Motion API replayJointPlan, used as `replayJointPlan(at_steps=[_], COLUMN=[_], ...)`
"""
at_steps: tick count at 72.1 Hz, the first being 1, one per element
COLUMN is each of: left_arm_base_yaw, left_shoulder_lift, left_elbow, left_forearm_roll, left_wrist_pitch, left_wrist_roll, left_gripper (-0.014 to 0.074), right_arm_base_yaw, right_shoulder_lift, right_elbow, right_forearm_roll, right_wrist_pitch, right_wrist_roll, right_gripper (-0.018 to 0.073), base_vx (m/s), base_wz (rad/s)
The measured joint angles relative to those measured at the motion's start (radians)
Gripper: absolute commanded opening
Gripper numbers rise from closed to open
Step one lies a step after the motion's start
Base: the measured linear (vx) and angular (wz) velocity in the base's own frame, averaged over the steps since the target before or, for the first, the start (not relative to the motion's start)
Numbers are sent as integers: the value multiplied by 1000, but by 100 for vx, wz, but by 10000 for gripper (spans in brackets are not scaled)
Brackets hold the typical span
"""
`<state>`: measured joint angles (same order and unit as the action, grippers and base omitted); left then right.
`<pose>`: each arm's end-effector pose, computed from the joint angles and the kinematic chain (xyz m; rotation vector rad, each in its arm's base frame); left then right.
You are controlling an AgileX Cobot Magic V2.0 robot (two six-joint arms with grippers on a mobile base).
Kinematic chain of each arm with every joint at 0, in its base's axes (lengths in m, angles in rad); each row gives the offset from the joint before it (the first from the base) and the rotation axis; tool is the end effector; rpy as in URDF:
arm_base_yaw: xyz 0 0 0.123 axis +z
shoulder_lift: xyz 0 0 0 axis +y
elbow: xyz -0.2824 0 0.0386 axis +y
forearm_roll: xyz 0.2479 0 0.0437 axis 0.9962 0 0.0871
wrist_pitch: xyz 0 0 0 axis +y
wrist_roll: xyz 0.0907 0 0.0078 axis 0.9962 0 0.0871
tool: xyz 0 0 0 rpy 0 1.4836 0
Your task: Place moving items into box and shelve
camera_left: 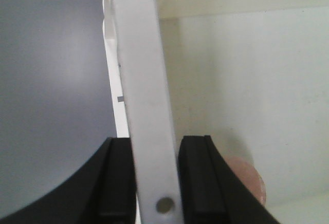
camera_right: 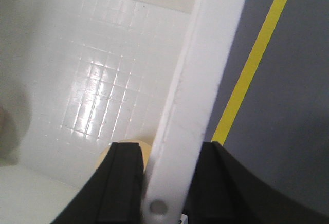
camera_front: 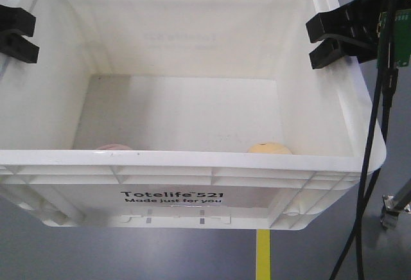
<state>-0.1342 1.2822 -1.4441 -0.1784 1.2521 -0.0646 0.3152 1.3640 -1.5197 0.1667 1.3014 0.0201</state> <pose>0.2385 -0.0477 0.4123 0.0814 2.5771 -0.3135 0.2447 0.0951 0.4107 -0.3859 2.6169 0.3408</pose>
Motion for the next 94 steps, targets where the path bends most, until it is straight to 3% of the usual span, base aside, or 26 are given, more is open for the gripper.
replayJointPlan(at_steps=[94], left_arm_base_yaw=[0], left_shoulder_lift=[0], left_elbow=[0], left_forearm_roll=[1], left_wrist_pitch=[0], left_wrist_roll=[0], left_gripper=[-17], right_arm_base_yaw=[0], right_shoulder_lift=[0], right_elbow=[0], right_forearm_roll=[0], right_wrist_pitch=[0], right_wrist_roll=[0], right_gripper=[-12], base_vx=[53], base_wz=[-15])
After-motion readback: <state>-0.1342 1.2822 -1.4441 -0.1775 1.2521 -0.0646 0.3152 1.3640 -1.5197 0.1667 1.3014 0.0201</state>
